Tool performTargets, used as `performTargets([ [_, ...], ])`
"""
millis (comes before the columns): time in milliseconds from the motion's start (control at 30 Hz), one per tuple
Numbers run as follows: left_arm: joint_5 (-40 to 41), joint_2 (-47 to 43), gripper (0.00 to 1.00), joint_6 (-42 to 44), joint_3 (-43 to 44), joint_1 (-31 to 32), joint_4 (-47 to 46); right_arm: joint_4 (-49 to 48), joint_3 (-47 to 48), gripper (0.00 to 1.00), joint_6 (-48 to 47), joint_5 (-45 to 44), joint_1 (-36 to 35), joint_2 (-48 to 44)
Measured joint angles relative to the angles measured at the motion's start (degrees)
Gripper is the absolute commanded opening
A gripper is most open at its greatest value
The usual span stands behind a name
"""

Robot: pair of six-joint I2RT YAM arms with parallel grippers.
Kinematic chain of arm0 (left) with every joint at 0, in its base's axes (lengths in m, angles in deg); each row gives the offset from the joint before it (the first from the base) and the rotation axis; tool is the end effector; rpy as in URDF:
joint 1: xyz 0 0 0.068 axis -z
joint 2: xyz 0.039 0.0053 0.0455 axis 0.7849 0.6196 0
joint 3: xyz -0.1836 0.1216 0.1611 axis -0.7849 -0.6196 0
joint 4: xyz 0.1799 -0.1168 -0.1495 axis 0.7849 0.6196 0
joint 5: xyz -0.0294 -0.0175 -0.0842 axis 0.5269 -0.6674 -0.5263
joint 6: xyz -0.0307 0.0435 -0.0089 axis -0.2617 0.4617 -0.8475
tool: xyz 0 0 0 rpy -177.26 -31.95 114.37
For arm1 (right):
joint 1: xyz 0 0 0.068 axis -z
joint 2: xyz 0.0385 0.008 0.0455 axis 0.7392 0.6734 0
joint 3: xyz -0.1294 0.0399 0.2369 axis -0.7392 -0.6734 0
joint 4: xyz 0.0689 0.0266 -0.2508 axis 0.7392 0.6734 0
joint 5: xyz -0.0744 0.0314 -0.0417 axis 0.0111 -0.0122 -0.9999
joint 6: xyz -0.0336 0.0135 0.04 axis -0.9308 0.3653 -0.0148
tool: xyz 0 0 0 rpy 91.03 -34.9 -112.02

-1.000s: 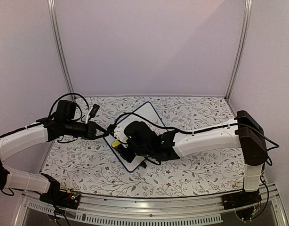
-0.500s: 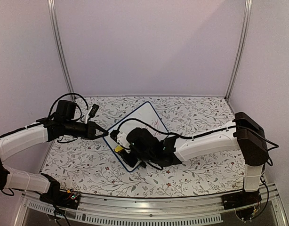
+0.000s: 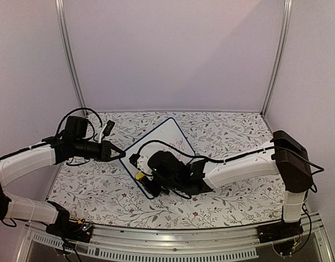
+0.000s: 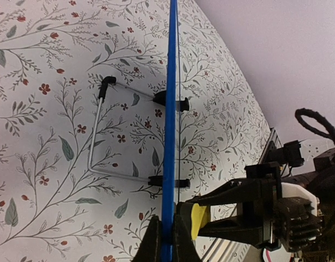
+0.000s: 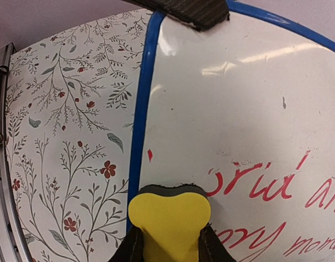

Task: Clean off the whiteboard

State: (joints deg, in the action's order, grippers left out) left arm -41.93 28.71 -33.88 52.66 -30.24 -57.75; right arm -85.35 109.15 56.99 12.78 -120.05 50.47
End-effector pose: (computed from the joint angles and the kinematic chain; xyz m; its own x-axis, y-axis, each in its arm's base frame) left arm 0.2141 -0.1074 0.2353 -0.8265 0.0040 -0.5629 0.4449 0.6172 -0.6489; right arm 0.1427 0.4222 0.1843 -0.1960 -0.5346 -0.8221 -0.8645 0.4899 -0.1124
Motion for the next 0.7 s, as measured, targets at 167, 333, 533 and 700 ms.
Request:
performTargets([
  [167,-0.02,-0.02,0.00,0.02,0.00,-0.17,-0.33,3.19,3.87,0.21,-0.83,-0.42,0.00,1.20],
  [333,0.07,0.00,0.00,0.02,0.00,-0.50,-0.33,4.83,9.97,0.21,-2.86,-1.84,0.00,3.56],
  [533,0.22,0.00,0.00,0.02,-0.02,-0.55,-0.33,5.16,11.41,0.21,-3.91,-2.60,0.00,4.20],
  [700,0.26,0.00,0.00,0.02,-0.02,-0.55,-0.31,3.32,9.77,0.21,-3.87,-2.75,0.00,3.98],
])
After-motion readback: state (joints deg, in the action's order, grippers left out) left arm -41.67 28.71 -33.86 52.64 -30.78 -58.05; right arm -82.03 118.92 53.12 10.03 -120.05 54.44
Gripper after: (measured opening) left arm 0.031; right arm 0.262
